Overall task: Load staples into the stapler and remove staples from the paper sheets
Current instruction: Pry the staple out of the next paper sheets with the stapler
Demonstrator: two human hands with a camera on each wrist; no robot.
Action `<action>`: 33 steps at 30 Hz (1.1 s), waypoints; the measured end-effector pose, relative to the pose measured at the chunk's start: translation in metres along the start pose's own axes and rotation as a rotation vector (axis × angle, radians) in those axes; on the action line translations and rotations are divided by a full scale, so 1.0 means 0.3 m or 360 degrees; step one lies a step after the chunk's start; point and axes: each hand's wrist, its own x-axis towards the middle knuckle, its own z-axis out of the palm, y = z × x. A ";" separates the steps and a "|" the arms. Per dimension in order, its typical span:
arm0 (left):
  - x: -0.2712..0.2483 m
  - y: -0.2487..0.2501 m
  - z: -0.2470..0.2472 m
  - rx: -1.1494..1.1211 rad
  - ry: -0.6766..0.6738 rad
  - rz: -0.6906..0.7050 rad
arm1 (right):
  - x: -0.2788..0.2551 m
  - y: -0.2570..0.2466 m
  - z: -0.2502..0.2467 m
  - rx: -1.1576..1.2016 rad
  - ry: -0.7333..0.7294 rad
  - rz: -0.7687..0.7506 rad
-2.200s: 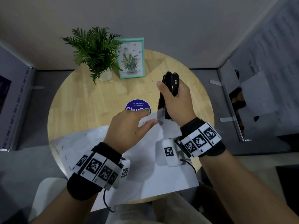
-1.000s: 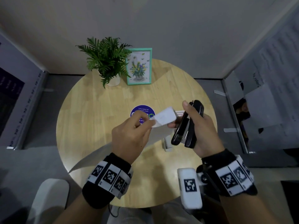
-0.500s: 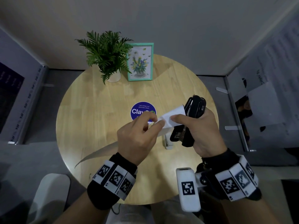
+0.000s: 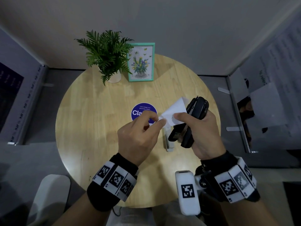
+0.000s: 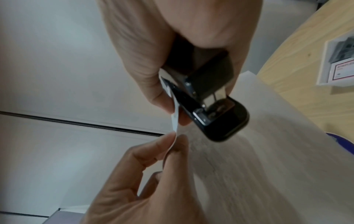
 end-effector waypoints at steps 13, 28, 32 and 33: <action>-0.010 -0.055 -0.006 -0.0042 -0.0102 -0.0046 | 0.027 0.026 0.046 0.0063 -0.0020 0.0168; -0.030 -0.152 -0.061 -0.0093 -0.0248 -0.0132 | 0.037 0.051 0.137 0.0117 -0.0085 0.0281; -0.038 -0.181 -0.096 -0.0081 -0.0278 -0.0192 | 0.066 0.109 0.141 0.0164 0.0057 0.0418; -0.043 -0.192 -0.108 -0.0082 -0.0289 -0.0208 | 0.081 0.135 0.142 0.0148 0.0133 0.0430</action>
